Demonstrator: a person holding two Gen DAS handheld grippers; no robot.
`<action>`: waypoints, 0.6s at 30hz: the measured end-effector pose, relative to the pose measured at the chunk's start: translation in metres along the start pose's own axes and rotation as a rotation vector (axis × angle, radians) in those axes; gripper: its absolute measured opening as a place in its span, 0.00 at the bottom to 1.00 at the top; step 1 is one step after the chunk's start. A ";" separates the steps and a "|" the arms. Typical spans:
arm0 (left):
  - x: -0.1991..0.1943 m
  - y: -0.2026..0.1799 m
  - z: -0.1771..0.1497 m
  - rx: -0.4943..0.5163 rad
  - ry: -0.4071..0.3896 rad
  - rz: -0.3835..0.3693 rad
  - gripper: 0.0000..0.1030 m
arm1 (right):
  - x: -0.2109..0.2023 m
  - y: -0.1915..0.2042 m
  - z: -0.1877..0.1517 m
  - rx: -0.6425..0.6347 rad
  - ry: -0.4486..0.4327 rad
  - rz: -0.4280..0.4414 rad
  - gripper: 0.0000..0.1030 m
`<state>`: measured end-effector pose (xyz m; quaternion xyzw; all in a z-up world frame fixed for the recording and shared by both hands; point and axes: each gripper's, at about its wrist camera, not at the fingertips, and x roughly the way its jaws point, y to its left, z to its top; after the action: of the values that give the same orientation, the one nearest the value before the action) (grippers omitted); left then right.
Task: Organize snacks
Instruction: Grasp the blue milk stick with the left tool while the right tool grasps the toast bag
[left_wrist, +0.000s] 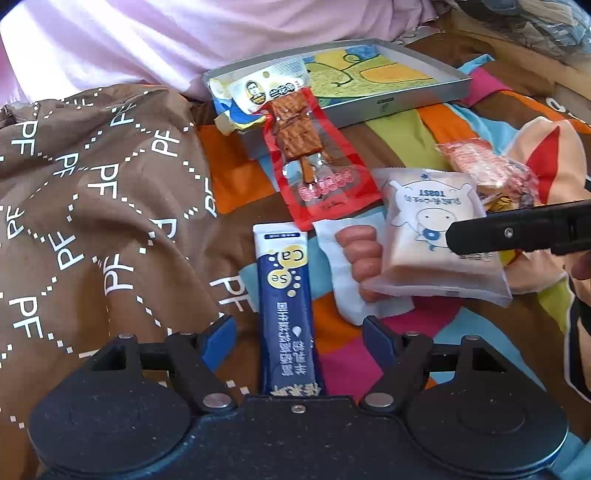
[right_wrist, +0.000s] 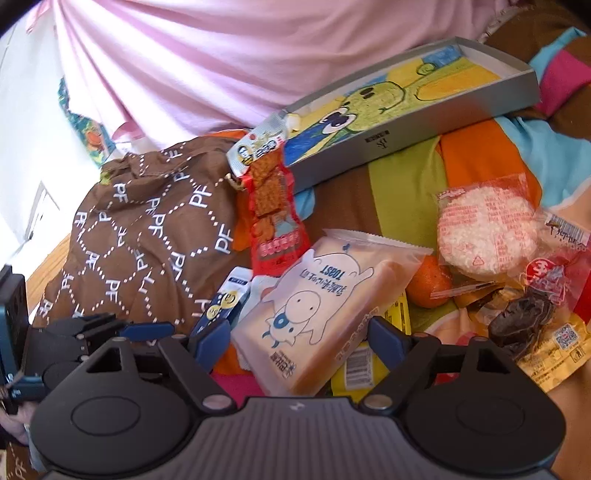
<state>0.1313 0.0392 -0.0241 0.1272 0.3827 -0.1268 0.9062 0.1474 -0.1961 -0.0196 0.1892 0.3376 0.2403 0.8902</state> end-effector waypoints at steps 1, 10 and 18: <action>0.002 0.001 0.001 -0.006 0.007 0.003 0.70 | 0.002 -0.001 0.002 0.009 -0.002 0.000 0.83; 0.016 0.012 0.003 -0.101 0.082 0.018 0.49 | 0.024 -0.017 0.020 0.044 -0.014 -0.013 0.80; 0.014 0.018 0.003 -0.179 0.089 -0.011 0.45 | 0.023 -0.017 0.018 0.035 0.009 -0.009 0.42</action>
<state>0.1486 0.0535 -0.0299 0.0493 0.4330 -0.0914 0.8954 0.1800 -0.2003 -0.0270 0.2021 0.3465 0.2314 0.8863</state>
